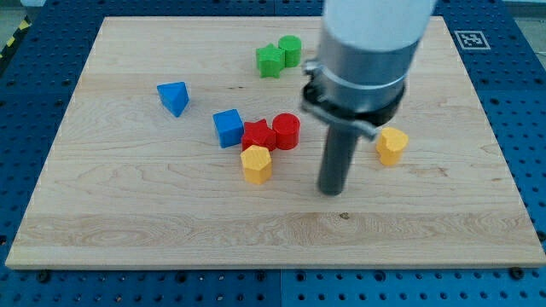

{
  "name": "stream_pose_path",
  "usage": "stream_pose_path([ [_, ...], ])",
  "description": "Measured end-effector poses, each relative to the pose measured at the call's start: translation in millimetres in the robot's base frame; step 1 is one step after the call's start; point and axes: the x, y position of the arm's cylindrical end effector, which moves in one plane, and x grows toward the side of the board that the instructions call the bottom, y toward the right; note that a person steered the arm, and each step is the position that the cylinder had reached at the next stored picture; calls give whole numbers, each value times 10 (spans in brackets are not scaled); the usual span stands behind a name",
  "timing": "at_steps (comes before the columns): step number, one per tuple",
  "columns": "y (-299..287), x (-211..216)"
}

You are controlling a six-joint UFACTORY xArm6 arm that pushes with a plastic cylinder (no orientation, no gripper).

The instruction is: Place the yellow hexagon bottom right to the red circle

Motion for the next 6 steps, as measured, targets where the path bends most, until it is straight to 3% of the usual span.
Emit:
stream_pose_path([
  [1, -625, 106],
  [2, -965, -118],
  [6, -1006, -203],
])
